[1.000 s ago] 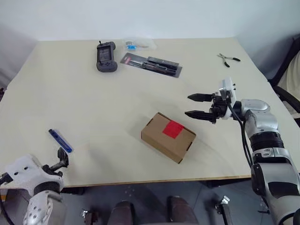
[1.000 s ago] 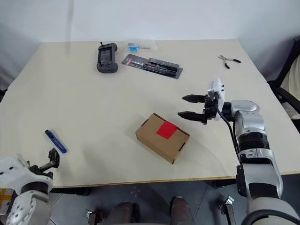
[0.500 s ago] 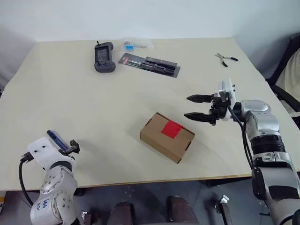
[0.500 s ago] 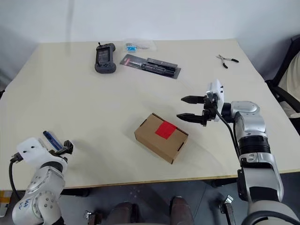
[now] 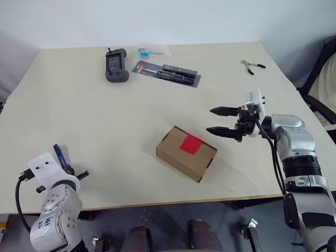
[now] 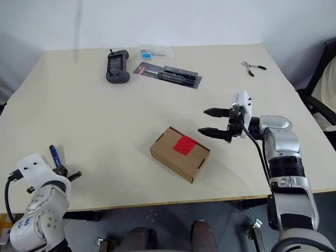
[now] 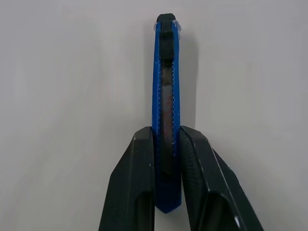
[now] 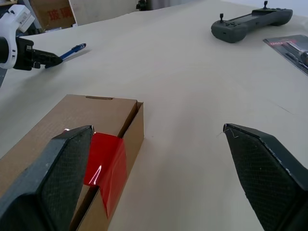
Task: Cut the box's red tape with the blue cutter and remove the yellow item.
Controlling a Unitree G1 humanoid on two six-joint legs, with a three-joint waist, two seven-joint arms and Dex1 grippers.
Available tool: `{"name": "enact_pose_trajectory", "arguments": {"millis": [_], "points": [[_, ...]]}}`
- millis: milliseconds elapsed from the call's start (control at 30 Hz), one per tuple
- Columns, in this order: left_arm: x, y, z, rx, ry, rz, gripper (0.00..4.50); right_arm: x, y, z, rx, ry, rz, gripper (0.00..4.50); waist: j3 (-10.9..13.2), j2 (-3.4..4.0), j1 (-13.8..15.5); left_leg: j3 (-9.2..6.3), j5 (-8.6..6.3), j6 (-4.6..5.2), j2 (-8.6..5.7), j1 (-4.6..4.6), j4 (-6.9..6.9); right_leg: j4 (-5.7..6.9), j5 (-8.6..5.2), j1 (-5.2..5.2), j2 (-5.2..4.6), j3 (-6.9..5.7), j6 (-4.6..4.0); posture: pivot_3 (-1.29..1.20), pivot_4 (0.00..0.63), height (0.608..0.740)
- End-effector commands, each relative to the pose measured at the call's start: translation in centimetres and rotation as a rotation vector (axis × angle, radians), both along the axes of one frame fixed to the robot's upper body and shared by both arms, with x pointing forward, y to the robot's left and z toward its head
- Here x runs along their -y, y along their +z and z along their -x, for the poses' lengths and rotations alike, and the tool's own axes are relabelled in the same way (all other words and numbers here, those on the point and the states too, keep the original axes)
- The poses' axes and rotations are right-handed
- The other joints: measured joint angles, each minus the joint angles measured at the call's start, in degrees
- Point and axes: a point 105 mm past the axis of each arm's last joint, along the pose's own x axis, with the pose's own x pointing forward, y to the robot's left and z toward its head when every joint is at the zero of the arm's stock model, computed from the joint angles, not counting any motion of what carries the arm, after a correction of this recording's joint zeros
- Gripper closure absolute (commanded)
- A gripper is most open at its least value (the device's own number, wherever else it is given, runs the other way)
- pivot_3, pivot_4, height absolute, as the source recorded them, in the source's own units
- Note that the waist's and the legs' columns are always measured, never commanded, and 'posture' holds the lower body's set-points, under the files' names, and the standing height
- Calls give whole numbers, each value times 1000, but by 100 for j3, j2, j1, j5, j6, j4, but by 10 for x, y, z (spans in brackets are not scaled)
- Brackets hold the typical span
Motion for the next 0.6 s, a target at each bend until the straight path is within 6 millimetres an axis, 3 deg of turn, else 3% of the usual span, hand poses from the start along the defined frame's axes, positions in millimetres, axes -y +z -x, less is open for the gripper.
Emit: {"name": "enact_pose_trajectory", "arguments": {"millis": [33,200,467,600], "points": [[-12,-19,13,-104,57,20,4081,1,15,1,54,-4,-15,0,0,0,0,0,0,0,0,0,0,0,0,0,0,0,0,0,150,740],[-10,-15,10,-78,8,38,4081,1,14,2,53,-6,-10,0,2,4,-2,-1,0,0,1,1,0,0,0,0,1,0,-1,0,150,740],[12,10,-7,26,-426,-19,4081,-16,22,19,52,97,84,0,7,11,18,-7,-1,-1,1,-8,2,0,-1,-2,-3,-7,-3,0,150,740],[24,19,-5,38,-689,-85,4081,-37,39,25,107,161,65,0,10,11,7,-11,-5,1,1,-13,3,-3,-4,-2,-8,-15,-10,0,150,740]]}}
